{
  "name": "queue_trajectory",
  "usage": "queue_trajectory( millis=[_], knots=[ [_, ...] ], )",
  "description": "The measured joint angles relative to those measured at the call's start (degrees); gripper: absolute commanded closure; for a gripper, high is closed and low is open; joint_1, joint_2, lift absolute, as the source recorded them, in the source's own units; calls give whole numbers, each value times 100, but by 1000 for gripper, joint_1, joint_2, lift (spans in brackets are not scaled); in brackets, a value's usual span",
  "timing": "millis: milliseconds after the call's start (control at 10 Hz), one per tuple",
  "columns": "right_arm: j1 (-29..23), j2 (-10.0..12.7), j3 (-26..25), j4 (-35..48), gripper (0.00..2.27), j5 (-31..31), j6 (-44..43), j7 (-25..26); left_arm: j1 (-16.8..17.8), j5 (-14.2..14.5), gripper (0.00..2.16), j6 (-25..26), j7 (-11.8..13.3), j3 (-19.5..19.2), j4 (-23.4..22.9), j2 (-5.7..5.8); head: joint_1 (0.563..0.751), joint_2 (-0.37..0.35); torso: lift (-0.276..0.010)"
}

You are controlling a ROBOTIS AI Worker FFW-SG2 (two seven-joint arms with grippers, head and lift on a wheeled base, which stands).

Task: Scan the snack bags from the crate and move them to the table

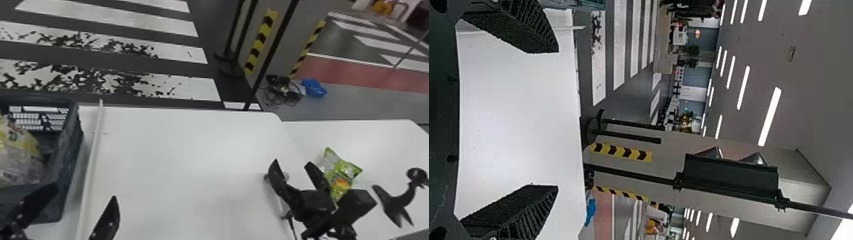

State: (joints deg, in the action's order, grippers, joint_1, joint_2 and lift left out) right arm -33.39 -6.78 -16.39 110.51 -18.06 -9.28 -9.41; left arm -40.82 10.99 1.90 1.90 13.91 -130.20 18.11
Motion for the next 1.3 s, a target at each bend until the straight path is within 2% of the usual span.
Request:
queue_trajectory(
  millis=[200,300,500,800,1000,1300],
  knots=[
    [-181,217,494,-58,56,350,-837,230,48,4,9,14,-82,-11,58,0,695,-350,-95],
    [-263,293,618,-65,73,387,-988,280,57,29,9,28,-122,-51,61,0,695,-337,-95],
    [-412,342,725,-43,80,399,-1165,341,-5,73,26,167,-171,-232,-154,3,695,-301,-95],
    [-496,332,694,-31,80,443,-1209,361,-156,227,29,520,-322,-730,-637,-17,695,-259,-95],
    [-560,300,696,-19,80,453,-1310,349,-165,374,36,647,-445,-1017,-771,-130,695,-217,-95],
    [-618,150,745,28,80,461,-1335,343,-2,829,36,1223,-464,-1551,-831,-414,695,-156,-95]
  ],
)
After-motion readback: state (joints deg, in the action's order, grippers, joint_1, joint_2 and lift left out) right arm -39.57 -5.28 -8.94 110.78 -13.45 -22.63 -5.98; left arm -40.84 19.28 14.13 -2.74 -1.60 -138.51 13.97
